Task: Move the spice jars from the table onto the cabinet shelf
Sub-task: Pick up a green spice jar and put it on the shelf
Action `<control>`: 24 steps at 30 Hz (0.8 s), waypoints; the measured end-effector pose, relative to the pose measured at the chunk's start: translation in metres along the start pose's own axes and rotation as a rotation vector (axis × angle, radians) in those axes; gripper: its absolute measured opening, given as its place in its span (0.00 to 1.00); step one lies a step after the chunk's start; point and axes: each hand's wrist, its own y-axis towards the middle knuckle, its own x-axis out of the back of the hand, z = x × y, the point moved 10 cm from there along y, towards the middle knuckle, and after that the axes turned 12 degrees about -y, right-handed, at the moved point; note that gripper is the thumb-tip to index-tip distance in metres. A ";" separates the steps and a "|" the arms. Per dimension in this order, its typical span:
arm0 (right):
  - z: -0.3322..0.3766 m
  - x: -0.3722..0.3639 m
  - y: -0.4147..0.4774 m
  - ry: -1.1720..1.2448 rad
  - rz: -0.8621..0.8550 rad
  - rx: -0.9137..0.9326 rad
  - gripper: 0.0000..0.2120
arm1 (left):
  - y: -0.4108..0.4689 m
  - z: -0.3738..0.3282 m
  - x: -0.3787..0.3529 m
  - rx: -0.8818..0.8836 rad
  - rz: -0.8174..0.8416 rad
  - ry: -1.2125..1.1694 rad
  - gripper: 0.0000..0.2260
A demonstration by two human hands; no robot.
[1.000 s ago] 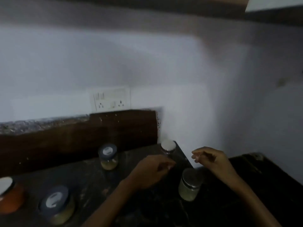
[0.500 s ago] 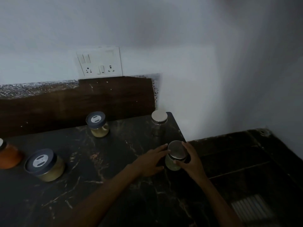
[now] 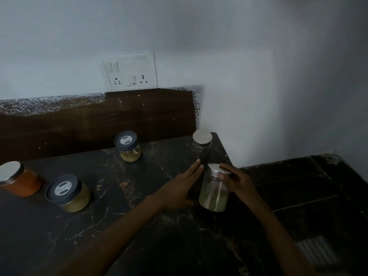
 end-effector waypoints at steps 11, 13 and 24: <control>0.078 -0.063 -0.037 0.176 0.253 0.014 0.06 | -0.094 0.000 0.016 -0.121 -0.106 -0.189 0.56; 0.086 -0.077 -0.045 0.188 0.275 0.001 0.08 | -0.107 0.002 0.020 -0.133 -0.124 -0.236 0.56; 0.113 -0.140 -0.078 0.280 0.446 0.034 0.34 | -0.162 0.031 0.038 -0.136 -0.206 -0.272 0.54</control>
